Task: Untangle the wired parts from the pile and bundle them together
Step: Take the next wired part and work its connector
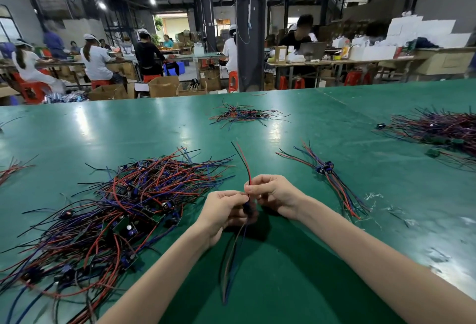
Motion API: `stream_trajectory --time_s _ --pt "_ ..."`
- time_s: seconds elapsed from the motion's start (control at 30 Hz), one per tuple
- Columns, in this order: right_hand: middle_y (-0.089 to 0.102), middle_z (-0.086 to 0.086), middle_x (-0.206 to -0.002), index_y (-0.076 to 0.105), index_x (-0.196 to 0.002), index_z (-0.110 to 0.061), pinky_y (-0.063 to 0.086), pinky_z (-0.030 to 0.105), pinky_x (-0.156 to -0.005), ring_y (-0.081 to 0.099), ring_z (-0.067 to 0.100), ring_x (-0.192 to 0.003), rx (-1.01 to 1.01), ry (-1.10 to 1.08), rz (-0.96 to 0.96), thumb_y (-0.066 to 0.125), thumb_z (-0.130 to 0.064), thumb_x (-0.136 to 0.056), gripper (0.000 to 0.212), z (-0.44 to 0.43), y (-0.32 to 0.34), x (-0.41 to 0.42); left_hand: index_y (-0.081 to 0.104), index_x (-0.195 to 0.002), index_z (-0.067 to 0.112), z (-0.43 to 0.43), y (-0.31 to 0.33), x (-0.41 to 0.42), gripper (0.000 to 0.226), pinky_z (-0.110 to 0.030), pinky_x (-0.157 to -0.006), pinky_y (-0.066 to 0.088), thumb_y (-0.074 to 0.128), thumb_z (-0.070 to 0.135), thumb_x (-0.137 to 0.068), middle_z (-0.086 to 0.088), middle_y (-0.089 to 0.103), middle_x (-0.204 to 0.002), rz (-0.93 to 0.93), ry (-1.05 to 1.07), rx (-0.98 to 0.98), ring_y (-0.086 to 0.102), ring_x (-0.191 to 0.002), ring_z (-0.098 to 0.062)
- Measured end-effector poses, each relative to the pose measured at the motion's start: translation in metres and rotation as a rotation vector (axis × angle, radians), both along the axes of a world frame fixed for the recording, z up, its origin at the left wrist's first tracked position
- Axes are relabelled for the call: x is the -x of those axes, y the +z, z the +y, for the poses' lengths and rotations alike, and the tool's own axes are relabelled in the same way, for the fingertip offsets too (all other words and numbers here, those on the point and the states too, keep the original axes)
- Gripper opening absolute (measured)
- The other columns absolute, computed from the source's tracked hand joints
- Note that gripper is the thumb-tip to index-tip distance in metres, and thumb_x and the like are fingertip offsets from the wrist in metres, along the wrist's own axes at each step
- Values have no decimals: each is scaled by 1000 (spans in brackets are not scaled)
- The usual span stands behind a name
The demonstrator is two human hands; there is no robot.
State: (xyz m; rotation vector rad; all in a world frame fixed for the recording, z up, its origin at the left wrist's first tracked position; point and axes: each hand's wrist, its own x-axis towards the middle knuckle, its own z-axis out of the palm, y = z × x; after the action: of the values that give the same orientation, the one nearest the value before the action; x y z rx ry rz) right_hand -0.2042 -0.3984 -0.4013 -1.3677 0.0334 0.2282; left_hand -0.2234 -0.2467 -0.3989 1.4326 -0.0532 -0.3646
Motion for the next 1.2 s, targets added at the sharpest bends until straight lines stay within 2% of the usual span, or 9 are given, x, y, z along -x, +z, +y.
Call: stream_trajectory --time_s 0.1,0.27,0.4,0.57,0.67,0.8,0.93,1.13,1.2 --pt "61 4 -62 67 -60 -10 41 20 -57 53 12 -54 -40 36 9 70 6 -72 20 9 0 -1 69 -74 1 8 -1 3 17 -28 -47 55 59 -2 -86 -11 67 -65 27 31 51 60 -43 -16" --pt "58 4 -62 67 -60 -10 36 23 -61 43 13 -58 -94 23 47 75 -5 -57 10 7 -1 11 70 -74 2 9 0 8 10 -23 -48 51 66 4 -83 -10 66 -66 18 -16 -11 57 -50 -16" --pt "57 3 -54 61 -64 -8 46 20 -53 49 10 -46 -95 -14 67 70 0 -74 16 5 -4 18 63 -68 2 5 1 14 15 -20 -48 47 66 1 -83 -6 64 -58 -29 -29 -53 60 -47 -11" --pt "53 3 -47 60 -50 -8 33 20 -53 41 9 -42 -129 -75 171 62 -2 -83 33 9 -4 14 60 -69 -3 0 3 22 14 -30 -63 43 63 -3 -83 -17 61 -69 -46 -32 -25 60 -59 -24" --pt "58 6 -51 62 -58 -4 33 19 -54 43 8 -43 -189 -91 227 60 0 -83 25 7 -1 13 59 -65 -1 0 3 22 18 -26 -59 46 63 -4 -83 -15 61 -63 -45 -38 -16 60 -58 -24" --pt "61 7 -51 58 -71 -1 28 11 -31 41 1 -30 -224 -215 238 59 4 -85 16 -5 7 9 57 -66 -4 -5 0 26 19 -27 -58 57 59 -8 -85 -18 65 -66 5 -101 36 64 -56 -22" --pt "61 7 -52 55 -69 -1 27 10 -30 41 1 -29 -281 -233 254 58 3 -87 19 -9 6 8 58 -64 -2 -8 -1 26 22 -29 -63 57 59 -7 -85 -16 66 -65 -15 -105 46 65 -54 -20" --pt "54 5 -45 56 -72 4 33 11 -28 41 4 -26 -572 -185 449 50 -3 -93 23 -10 11 6 61 -64 -3 -5 0 24 22 -27 -60 57 59 -7 -85 -18 67 -66 -7 -103 77 66 -55 -21" --pt "56 7 -46 58 -72 5 35 12 -28 42 6 -26 -553 -209 442 49 0 -93 24 -11 10 7 61 -63 -3 -6 -1 24 22 -27 -60 57 59 -7 -85 -18 66 -66 0 -106 76 65 -54 -21"
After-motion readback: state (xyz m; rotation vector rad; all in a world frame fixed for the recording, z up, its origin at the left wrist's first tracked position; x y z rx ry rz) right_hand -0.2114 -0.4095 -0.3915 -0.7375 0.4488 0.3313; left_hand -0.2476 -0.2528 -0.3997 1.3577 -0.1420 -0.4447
